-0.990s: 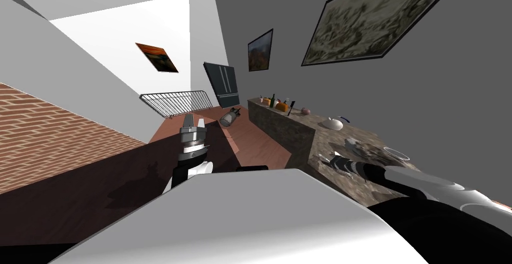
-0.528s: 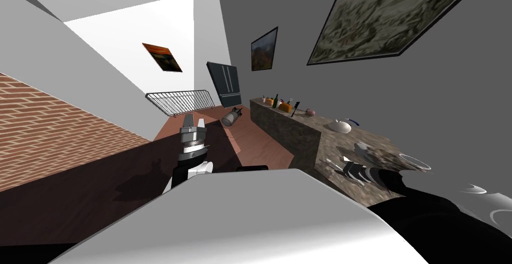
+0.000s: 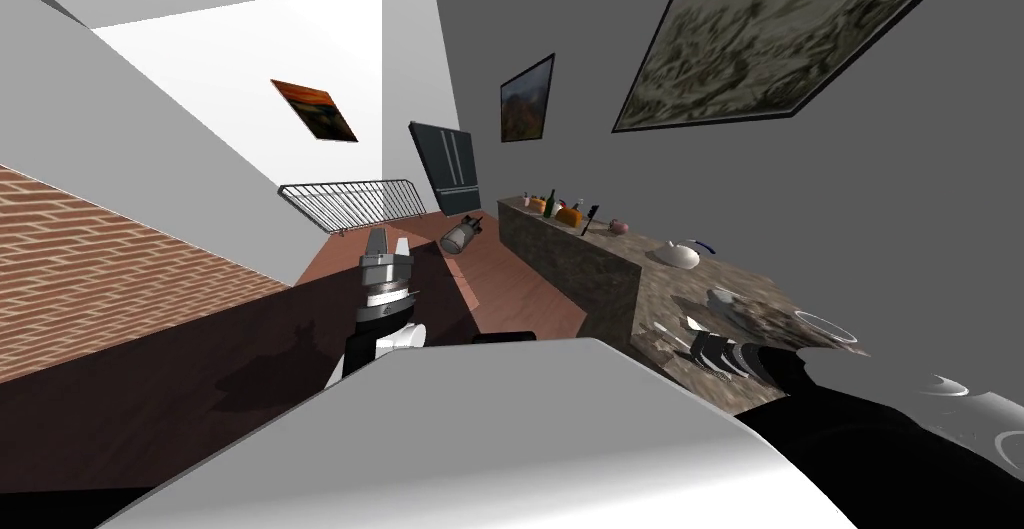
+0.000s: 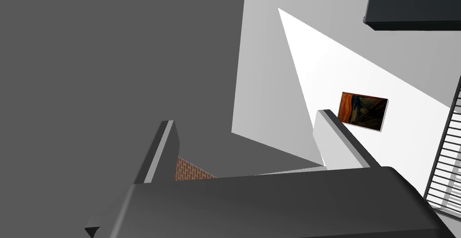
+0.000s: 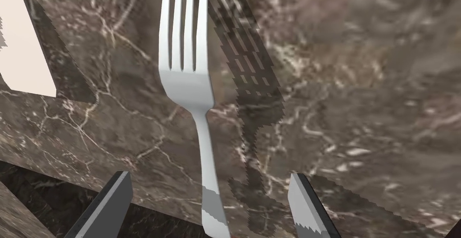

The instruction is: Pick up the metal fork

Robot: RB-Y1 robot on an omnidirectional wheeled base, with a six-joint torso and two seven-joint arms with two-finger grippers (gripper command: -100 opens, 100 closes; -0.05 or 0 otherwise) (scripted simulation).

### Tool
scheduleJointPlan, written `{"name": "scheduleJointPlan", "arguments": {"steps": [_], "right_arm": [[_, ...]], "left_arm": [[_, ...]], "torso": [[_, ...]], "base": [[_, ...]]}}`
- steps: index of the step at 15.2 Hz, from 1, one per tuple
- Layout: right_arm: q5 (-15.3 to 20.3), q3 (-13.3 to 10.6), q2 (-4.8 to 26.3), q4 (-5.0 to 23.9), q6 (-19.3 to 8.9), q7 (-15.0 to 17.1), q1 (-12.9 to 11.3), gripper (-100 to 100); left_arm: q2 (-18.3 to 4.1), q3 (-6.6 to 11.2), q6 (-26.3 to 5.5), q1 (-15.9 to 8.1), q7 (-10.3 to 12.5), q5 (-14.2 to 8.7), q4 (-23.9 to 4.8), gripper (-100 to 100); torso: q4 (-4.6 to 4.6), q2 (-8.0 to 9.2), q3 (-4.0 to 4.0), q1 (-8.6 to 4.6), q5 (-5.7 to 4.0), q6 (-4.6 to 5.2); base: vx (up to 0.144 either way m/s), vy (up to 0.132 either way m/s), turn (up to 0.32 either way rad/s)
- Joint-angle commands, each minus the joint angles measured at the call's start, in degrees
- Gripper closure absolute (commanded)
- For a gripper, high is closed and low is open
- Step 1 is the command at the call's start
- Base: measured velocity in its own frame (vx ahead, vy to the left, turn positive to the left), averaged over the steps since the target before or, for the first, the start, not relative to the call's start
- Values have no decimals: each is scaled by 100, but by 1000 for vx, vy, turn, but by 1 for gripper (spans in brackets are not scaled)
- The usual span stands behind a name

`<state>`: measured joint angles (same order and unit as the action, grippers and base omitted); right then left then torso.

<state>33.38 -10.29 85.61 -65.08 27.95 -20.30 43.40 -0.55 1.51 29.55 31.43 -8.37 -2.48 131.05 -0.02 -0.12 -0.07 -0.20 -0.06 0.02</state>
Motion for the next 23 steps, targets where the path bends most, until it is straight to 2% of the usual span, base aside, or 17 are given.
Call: {"name": "scheduleJointPlan", "arguments": {"steps": [1,2,3,7,9,10,14,17,18,23], "right_arm": [[11,25,3,-236,-187,7,121,-100],[19,38,7,-376,-299,11,192,-100],[19,38,7,-384,-299,11,192,-100],[54,89,21,-978,-744,31,479,-100],[57,62,23,-892,-683,40,421,-100],[59,59,22,-907,-700,40,426,100],[62,58,26,-910,-693,35,428,100],[19,38,7,-388,-299,11,192,100],[19,38,7,-384,-299,11,192,100],[-15,-13,-8,198,147,-8,-94,100]], "left_arm": [[0,0,0,0,0,0,0,0],[0,0,0,0,0,0,0,0],[0,0,0,0,0,0,0,0],[0,0,0,0,0,0,0,0],[0,0,0,0,0,0,0,0],[0,-1,0,-1,0,0,0,0],[1,-1,0,-1,0,0,0,0],[1,-2,0,-2,0,0,0,0],[1,-2,0,-3,0,0,0,0],[1,-2,0,-2,0,0,0,0]], "torso": [[0,0,0,0,0,0],[0,2,1,-1,0,1],[1,2,1,-1,0,2],[-2,-8,-5,-14,-18,-4],[-4,-16,-10,-32,-39,-13],[-4,-14,-9,-36,-42,-16],[-1,-6,-4,-36,-47,-16],[3,9,4,-20,-42,-22],[5,18,9,-11,-41,-22],[5,18,10,-5,-37,-16]], "base": [[44,-65,-54],[49,-63,-76],[47,-55,-52],[63,-66,-85],[42,-42,-35],[9,-7,2],[0,0,0],[-62,60,121],[-76,69,80],[-50,67,55]]}}
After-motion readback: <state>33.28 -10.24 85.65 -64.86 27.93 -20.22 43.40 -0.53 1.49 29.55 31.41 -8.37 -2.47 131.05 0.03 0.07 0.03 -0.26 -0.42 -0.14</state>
